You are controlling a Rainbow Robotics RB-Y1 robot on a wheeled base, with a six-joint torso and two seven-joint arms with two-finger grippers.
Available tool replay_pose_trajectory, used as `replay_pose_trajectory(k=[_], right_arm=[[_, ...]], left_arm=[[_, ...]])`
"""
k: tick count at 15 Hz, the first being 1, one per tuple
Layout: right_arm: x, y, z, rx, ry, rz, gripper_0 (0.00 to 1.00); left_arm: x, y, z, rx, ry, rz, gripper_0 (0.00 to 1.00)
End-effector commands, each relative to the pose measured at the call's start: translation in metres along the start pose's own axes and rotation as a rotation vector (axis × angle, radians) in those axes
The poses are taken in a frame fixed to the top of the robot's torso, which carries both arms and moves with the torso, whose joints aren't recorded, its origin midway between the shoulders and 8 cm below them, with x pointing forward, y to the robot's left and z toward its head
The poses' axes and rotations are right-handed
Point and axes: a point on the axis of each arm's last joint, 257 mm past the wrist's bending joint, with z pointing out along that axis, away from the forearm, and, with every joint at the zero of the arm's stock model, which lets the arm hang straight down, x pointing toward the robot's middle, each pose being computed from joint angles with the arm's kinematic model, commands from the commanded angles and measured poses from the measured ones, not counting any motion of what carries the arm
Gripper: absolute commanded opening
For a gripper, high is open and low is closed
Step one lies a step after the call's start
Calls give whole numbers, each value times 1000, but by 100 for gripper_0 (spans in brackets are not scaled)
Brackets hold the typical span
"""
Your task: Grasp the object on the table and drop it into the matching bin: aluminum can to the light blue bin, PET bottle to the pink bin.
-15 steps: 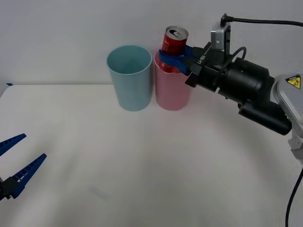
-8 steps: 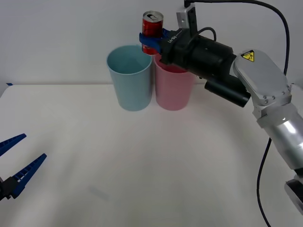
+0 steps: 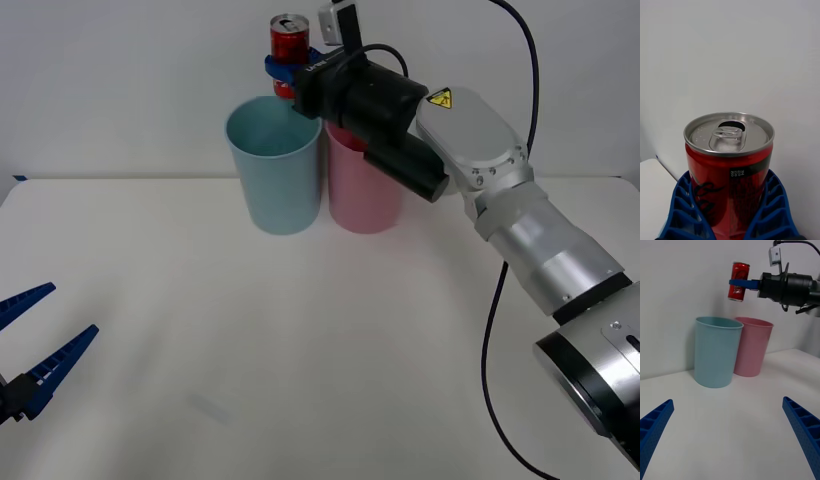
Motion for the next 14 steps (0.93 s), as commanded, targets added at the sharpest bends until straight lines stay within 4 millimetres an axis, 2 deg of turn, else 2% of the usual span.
replay_pose_trajectory(k=[1,4,8,9,11,14], right_arm=[[2,3,15,44,3,-1,0],[9,8,26,83,12,0,3],[14,11,28,97,17,-5,9],[14,12,28,96,17,-10,21],[14,12,28,97,15,-2,100],[13,11,28,97,15,-5,100]], left_arm=[[0,0,0,0,0,0,100],[0,0,0,0,0,0,100],[0,0,0,0,0,0,100],[0,0,0,0,0,0,100],[0,0,0,0,0,0,100],[0,0,0,0,0,0,100]])
